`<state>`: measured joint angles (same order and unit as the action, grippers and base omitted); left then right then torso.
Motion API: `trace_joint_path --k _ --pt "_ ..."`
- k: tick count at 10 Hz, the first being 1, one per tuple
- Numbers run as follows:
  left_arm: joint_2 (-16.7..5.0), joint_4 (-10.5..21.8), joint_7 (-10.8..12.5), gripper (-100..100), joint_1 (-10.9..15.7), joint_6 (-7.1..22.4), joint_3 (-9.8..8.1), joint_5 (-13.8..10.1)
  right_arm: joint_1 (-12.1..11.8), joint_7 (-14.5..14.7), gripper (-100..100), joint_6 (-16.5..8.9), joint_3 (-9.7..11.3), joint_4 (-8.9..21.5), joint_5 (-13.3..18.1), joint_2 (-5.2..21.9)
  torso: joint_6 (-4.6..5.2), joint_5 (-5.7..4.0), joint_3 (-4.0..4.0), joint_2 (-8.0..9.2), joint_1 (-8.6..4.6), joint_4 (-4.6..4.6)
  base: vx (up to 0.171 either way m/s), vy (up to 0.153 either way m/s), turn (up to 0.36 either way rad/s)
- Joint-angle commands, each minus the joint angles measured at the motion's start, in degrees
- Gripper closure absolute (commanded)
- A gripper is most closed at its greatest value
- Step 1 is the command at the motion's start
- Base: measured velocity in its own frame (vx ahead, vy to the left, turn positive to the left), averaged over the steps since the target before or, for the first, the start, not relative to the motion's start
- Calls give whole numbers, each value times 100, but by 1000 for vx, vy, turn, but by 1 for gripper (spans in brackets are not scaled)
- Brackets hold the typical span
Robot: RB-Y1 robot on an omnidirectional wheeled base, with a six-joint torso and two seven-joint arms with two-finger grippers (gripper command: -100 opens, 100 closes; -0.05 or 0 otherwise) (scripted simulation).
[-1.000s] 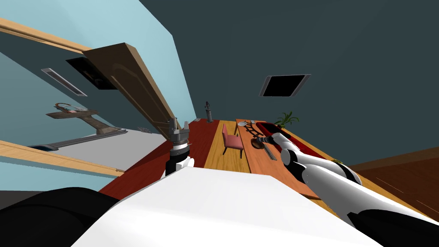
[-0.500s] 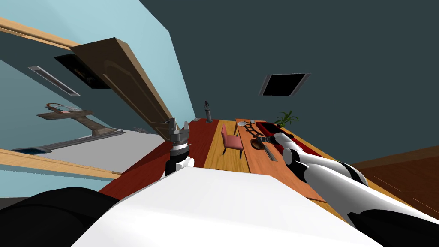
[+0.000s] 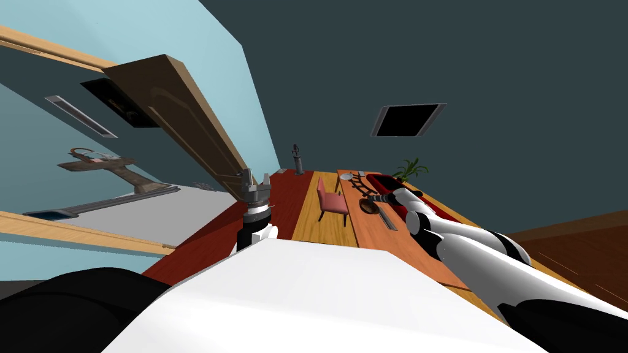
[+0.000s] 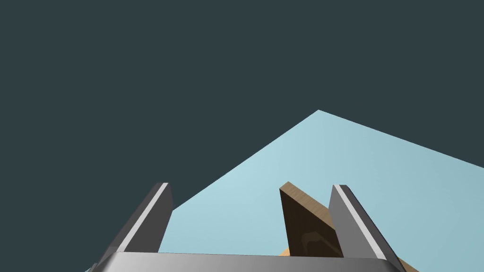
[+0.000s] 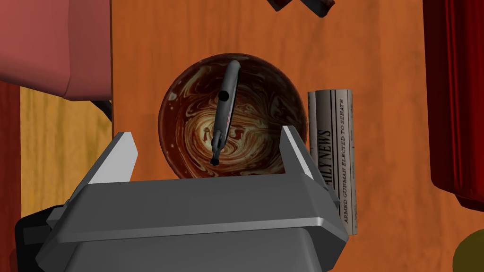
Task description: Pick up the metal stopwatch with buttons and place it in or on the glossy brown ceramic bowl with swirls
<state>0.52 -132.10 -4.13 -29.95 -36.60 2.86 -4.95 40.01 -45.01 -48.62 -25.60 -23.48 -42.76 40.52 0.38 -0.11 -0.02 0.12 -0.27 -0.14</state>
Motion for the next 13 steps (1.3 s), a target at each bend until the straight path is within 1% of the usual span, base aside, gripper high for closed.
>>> trace_joint_path --k 1,2,3,4,5,6,7,8,13 --pt "0 0 0 0 0 0 0 0 92 -62 -100 -175 31 -11 7 140 0 0 0 0 0 0 -10 58 18" --pt "0 0 0 0 0 0 0 0 161 -114 -100 -313 58 -37 13 259 0 2 0 1 7 0 -8 63 20" --pt "0 0 0 0 0 0 0 0 161 -114 -100 -313 58 -35 13 259 0 3 0 0 11 0 -8 42 6" --pt "0 0 0 0 0 0 0 0 231 -166 -100 -452 84 -63 20 379 1 0 0 1 5 -1 -12 35 16" --pt "0 0 0 0 0 0 0 0 266 -192 -100 -521 97 -76 23 438 0 1 1 2 2 0 -12 40 19" --pt "0 0 0 0 0 0 0 0 266 -192 -100 -521 97 -76 23 438 0 1 1 2 3 0 -6 25 4" --pt "0 0 0 0 0 0 0 0 293 -146 -100 -468 99 -15 24 430 1 -2 0 1 -2 -1 -2 8 -2" --pt "0 0 0 0 0 0 0 0 279 -181 0 -498 101 -53 28 427 1 -3 -1 -1 -9 -1 0 0 0" --pt "0 0 0 0 0 0 0 0 281 -178 0 -495 101 -49 28 427 1 -5 -2 -3 -14 -2 0 0 0"
